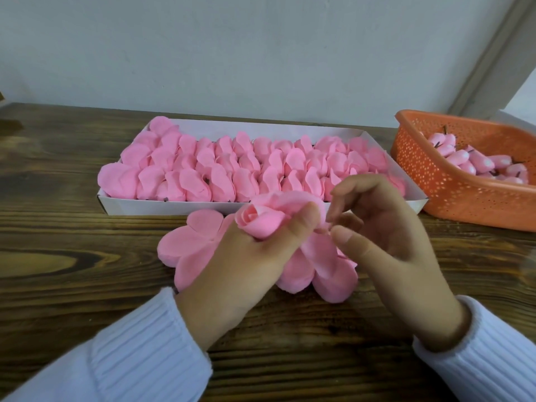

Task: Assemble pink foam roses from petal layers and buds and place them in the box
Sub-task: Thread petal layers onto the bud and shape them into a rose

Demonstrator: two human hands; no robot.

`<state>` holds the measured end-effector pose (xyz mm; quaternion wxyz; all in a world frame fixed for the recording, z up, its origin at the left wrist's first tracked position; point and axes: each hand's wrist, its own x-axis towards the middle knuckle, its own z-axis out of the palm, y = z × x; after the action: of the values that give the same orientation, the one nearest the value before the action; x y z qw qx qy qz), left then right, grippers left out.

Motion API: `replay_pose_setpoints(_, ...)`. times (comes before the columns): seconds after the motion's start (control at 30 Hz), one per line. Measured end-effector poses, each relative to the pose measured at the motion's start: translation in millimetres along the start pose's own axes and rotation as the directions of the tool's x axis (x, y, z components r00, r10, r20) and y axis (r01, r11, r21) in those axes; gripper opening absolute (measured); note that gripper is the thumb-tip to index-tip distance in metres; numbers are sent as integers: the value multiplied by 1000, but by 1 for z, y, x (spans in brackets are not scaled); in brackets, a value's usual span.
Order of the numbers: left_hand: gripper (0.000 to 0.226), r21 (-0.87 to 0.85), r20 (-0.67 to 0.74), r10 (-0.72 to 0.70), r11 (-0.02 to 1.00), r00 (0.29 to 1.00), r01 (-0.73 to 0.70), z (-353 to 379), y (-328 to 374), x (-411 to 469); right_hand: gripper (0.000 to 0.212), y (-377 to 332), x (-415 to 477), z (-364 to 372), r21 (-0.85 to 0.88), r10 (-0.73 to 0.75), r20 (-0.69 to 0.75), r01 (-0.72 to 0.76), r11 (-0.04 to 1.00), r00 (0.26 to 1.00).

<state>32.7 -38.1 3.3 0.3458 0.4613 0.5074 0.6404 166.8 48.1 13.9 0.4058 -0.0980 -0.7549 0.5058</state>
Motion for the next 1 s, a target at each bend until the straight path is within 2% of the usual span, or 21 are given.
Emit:
replay_pose_setpoints(0.1,32,-33,56,7,999,998,-5,-1,2,0,44,1,-2,0,23,141,153,-146,989,978)
replay_pose_setpoints(0.17,45,-114,158,20,993,987,-1,-1,3,-1,51,1,-3,2,107,221,245,-253,961,944)
replay_pose_setpoints(0.27,52,-160,222,12,987,975,25,0,3,-1,55,1,-5,8,338,295,255,-371,865,921)
replay_pose_setpoints(0.4,53,-146,260,-11,988,966,51,1,4,-1,60,2,-4,11,511,321,273,-419,751,907)
replay_pose_setpoints(0.47,60,-86,252,-36,994,967,60,0,4,-2,70,2,-3,11,556,332,295,-443,703,896)
replay_pose_setpoints(0.53,62,-34,255,-36,998,966,46,-2,3,-3,75,2,-2,10,541,353,311,-470,698,882)
replay_pose_setpoints(0.63,40,38,290,-27,999,957,17,-2,7,-5,59,1,0,7,534,375,332,-500,681,865)
replay_pose_setpoints(0.7,26,-8,356,-8,1000,934,12,-2,12,-6,43,0,1,4,540,364,385,-526,657,848)
replay_pose_setpoints(0.8,12,1,359,12,1000,933,-13,-3,13,-8,27,-2,2,4,619,295,491,-567,544,819)
replay_pose_setpoints(0.9,20,-56,382,-24,997,924,49,-1,13,-8,28,-3,3,5,574,351,476,-588,570,806)
replay_pose_setpoints(1.0,14,-56,371,-16,998,929,40,2,16,-6,31,-2,2,5,561,399,436,-590,581,807)
